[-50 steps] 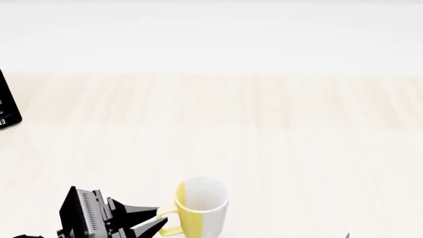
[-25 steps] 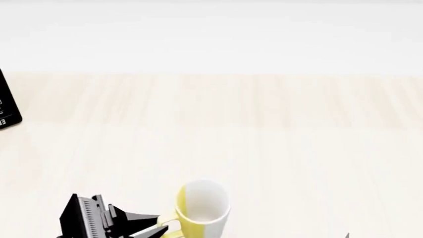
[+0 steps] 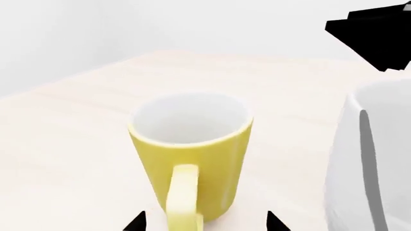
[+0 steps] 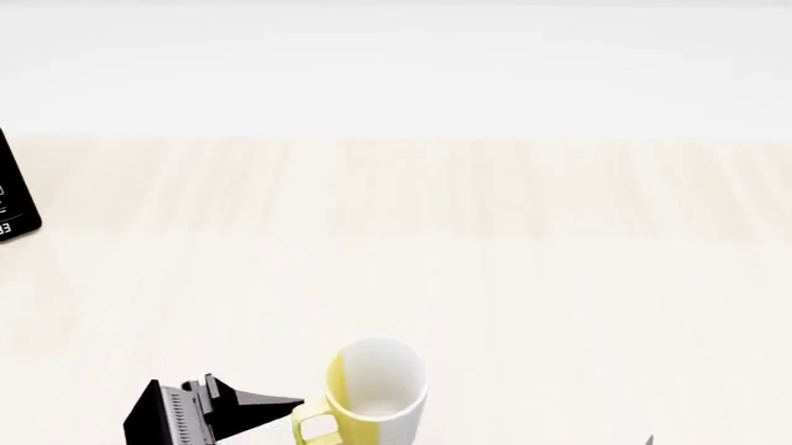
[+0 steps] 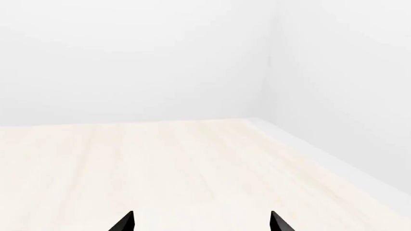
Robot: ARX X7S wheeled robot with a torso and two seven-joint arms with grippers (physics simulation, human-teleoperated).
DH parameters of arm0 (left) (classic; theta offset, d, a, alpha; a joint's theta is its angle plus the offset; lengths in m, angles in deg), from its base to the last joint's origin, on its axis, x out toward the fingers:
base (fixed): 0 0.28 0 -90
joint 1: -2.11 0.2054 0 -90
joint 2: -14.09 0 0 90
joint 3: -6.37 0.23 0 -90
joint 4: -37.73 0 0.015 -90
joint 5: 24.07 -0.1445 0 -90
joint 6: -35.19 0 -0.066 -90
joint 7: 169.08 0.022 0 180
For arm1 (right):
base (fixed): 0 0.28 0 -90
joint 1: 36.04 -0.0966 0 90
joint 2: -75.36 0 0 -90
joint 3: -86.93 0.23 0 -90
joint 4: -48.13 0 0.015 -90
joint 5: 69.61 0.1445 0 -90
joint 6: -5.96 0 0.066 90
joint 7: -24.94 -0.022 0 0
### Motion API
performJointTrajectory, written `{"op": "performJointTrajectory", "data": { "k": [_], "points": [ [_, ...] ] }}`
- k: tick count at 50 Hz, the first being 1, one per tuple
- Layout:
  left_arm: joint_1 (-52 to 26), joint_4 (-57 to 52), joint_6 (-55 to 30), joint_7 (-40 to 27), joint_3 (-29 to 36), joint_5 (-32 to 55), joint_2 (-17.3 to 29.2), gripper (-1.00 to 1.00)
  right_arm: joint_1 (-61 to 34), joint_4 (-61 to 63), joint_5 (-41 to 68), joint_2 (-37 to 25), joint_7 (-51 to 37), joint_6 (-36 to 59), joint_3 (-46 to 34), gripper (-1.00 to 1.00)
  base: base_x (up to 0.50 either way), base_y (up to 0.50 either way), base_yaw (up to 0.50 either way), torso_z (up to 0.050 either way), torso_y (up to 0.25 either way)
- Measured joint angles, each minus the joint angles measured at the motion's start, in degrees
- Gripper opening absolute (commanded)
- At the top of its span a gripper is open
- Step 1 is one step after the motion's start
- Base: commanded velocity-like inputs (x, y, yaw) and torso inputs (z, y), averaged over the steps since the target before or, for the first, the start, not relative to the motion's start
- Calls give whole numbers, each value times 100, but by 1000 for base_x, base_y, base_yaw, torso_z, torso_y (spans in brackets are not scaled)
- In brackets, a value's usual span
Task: Put the yellow and white mug to the front of the white mug.
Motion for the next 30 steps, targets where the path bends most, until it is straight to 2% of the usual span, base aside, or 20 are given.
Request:
{"op": "performJointTrajectory", "data": {
  "k": [15, 30],
  "points": [
    [123, -292, -244, 87, 54, 111, 59, 100, -10, -17, 21, -19, -11, -6, -33, 100, 0, 0, 0, 0, 0],
    [450, -1535, -1123, 341, -213, 895, 329, 100, -23, -39, 31, -35, -27, -10, -71, 100, 0, 0, 0, 0, 0]
  ]
}}
